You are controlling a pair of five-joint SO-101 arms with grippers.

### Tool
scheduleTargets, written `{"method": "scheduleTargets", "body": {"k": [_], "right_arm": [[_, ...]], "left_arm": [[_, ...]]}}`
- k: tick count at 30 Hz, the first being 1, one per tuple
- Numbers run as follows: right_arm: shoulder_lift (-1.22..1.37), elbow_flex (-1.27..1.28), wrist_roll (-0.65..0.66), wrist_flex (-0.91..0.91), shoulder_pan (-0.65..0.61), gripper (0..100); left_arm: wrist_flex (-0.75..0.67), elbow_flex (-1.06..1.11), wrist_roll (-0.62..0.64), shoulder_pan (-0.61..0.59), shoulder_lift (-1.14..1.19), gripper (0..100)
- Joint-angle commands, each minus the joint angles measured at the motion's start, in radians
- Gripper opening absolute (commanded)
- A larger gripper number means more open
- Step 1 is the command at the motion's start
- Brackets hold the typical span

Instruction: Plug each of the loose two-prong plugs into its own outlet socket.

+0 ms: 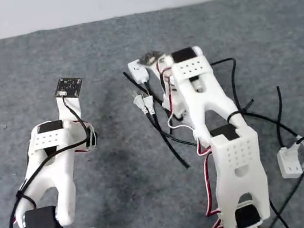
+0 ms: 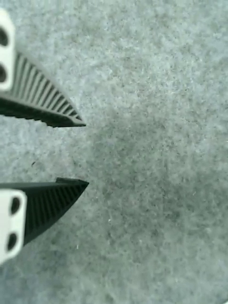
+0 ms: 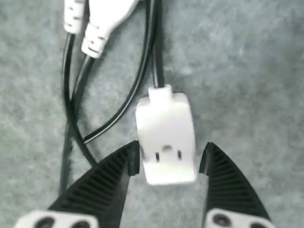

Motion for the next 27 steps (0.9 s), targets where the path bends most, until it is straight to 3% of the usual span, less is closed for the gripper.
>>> {"method": "scheduleTargets", "body": {"k": [1,9,12,18,23,27], "right_arm": [[-0.084,0.084,0.046,-0.102,-0.001,20.5],[-0.081,0.160,0.044,-0.257,0.048,18.2],[-0.084,0.170,0.031,-0.297,0.059,1.9],[-0.176,0.149,-0.089,-0.211,0.056,0.9],[-0.423,0.190,-0.247,-0.128,0.053,0.9],[-0.653,0.295,-0.262,-0.045,-0.008,0.9]], "left_arm": [[0.003,-0.042,-0.008,0.000,-0.002,17],[0.003,-0.042,-0.008,0.000,-0.002,17],[0.002,-0.042,-0.008,0.000,-0.002,17],[-0.018,-0.042,-0.006,0.000,-0.002,17],[-0.020,-0.042,-0.006,-0.002,-0.002,17],[-0.020,-0.042,-0.006,-0.002,-0.002,17]]}}
